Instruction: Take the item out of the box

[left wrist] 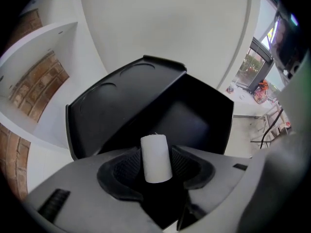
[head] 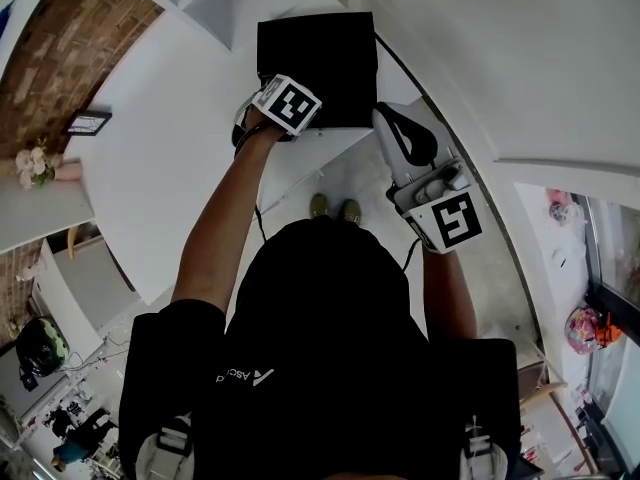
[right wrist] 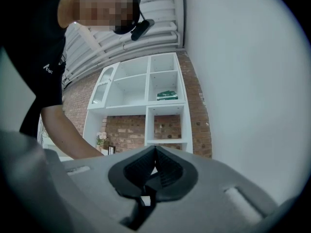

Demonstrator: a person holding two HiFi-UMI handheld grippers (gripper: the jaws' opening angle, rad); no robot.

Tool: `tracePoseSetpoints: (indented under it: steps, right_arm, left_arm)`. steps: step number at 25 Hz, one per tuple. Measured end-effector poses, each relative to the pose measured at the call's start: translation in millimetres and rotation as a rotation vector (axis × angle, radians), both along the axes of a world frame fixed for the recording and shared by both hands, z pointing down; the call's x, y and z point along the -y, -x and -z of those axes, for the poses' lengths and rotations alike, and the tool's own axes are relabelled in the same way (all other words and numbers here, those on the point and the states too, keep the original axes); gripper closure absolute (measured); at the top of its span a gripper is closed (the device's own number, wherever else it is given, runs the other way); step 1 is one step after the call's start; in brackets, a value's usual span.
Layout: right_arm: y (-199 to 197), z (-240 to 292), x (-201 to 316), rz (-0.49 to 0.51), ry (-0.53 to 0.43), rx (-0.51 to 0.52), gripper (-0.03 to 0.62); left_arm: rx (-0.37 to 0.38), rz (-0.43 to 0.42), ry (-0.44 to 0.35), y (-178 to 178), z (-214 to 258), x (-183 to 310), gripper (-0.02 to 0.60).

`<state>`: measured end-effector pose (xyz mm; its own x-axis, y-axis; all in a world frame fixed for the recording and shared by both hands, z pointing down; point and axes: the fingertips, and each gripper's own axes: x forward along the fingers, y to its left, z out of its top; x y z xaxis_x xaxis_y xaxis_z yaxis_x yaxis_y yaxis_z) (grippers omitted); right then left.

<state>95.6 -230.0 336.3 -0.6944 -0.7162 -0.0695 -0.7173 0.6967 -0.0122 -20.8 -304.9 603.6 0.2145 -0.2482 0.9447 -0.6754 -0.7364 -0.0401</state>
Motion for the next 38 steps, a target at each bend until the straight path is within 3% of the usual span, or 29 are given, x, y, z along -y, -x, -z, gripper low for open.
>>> tracePoseSetpoints:
  steps: [10, 19, 25, 33, 38]
  right_arm:
    - [-8.8, -10.5, -0.1, -0.034, 0.016, 0.002, 0.592]
    - [-1.6, -9.7, -6.6, -0.024, 0.010, -0.008, 0.592]
    - [12.9, -6.6, -12.0, -0.003, 0.020, -0.021, 0.592]
    - [24.7, 3.5, -18.0, 0.010, 0.009, -0.025, 0.592]
    - [25.5, 12.9, -21.2, 0.005, -0.019, -0.017, 0.592]
  left_arm:
    - [0.049, -0.036, 0.002, -2.0, -11.0, 1.1, 0.403]
    - [-0.020, -0.035, -0.053, -7.5, 14.1, -5.5, 0.407]
    - [-0.175, 0.011, -0.198, -9.9, 66.9, -1.2, 0.407]
    - [-0.516, 0.032, -0.405, -29.1, 161.2, -15.2, 0.407]
    - [-0.670, 0.035, -0.533, -32.6, 212.8, -31.1, 0.407]
